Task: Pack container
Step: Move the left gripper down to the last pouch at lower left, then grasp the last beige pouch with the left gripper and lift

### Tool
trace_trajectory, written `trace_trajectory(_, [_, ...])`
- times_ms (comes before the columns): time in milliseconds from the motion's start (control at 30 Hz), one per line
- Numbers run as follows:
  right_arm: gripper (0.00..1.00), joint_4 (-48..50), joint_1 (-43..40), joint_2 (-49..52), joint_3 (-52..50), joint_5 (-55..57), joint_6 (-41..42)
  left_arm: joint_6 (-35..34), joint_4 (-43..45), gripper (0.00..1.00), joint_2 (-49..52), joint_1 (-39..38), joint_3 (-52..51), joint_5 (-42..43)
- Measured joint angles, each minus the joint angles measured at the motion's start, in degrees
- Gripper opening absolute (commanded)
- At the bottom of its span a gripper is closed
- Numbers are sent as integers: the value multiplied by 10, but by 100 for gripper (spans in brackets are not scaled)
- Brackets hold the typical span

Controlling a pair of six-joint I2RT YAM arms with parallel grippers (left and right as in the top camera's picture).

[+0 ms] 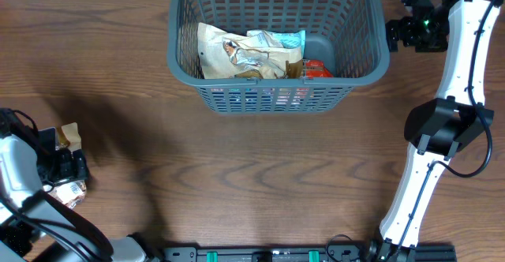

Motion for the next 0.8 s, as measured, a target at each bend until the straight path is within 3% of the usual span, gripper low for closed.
trace_trajectory(233, [99, 0, 0, 0, 0, 0, -1, 61, 37, 99, 34, 32, 0, 2])
trace_trajectory(533, [99, 0, 0, 0, 0, 0, -1, 88, 82, 98, 98, 55, 0, 15])
trace_trajectory(633, [99, 0, 0, 0, 0, 0, -1, 90, 88, 89, 120, 55, 0, 17])
trace_trajectory(800, [99, 0, 0, 0, 0, 0, -1, 96, 91, 59, 133, 55, 0, 32])
